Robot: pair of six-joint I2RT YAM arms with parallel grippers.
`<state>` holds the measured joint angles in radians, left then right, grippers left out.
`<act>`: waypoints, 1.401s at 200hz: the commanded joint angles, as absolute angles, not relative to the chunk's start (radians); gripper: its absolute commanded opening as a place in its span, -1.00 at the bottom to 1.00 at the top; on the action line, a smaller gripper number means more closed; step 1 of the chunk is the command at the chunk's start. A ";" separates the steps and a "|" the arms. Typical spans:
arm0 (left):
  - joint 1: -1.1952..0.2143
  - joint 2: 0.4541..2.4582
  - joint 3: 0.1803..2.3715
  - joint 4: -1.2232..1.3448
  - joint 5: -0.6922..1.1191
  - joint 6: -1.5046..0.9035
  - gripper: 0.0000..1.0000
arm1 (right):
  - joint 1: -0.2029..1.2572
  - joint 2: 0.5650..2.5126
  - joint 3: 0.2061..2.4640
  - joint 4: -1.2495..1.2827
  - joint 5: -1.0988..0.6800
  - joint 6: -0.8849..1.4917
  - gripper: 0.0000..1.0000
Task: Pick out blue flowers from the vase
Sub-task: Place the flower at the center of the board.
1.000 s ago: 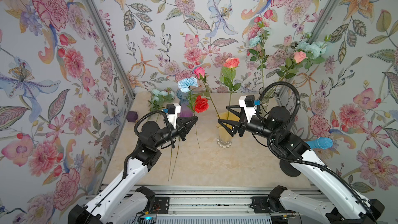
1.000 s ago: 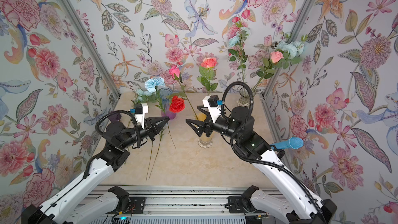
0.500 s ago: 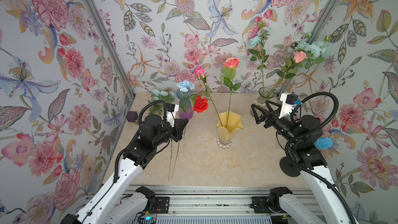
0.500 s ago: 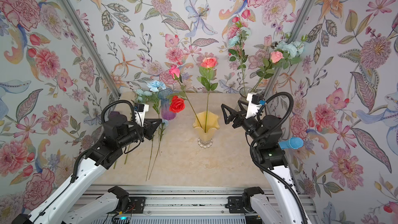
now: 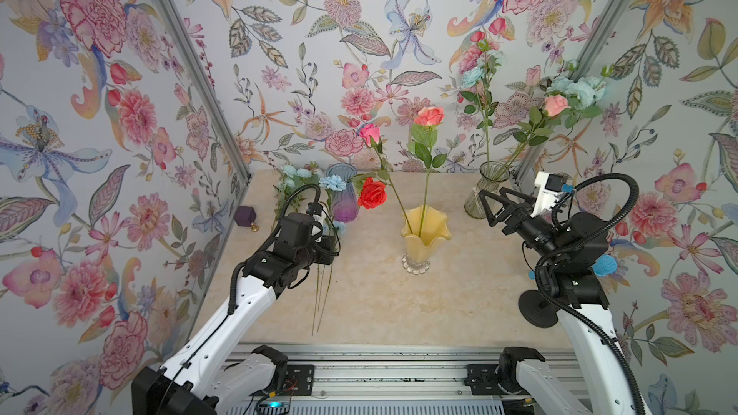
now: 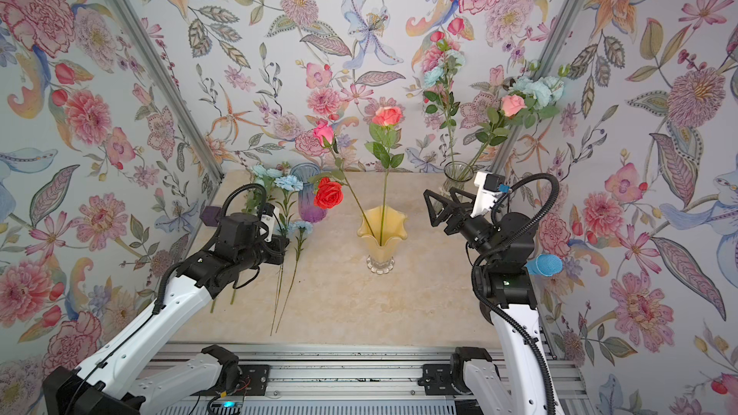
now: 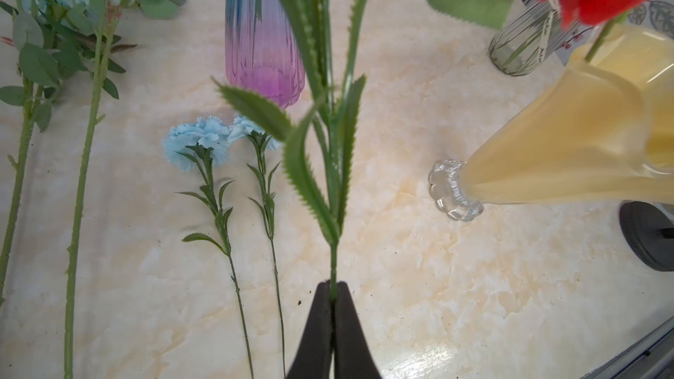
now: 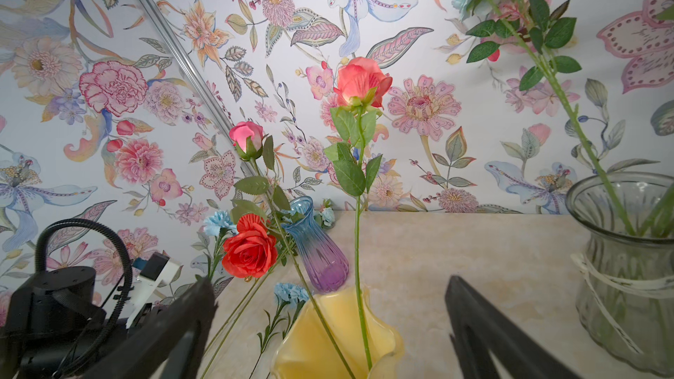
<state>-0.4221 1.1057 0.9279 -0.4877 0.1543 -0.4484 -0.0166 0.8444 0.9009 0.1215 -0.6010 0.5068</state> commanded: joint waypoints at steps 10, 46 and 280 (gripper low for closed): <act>-0.416 1.186 0.887 -0.509 0.197 -0.442 -1.00 | -0.034 0.849 0.891 0.153 -0.653 0.536 0.99; -0.413 1.263 0.837 -0.450 0.243 -0.441 -1.00 | -0.041 0.879 0.898 0.152 -0.684 0.547 0.99; -0.413 1.629 0.814 -0.115 0.368 -0.509 -1.00 | -0.092 0.976 0.910 0.152 -0.811 0.580 0.99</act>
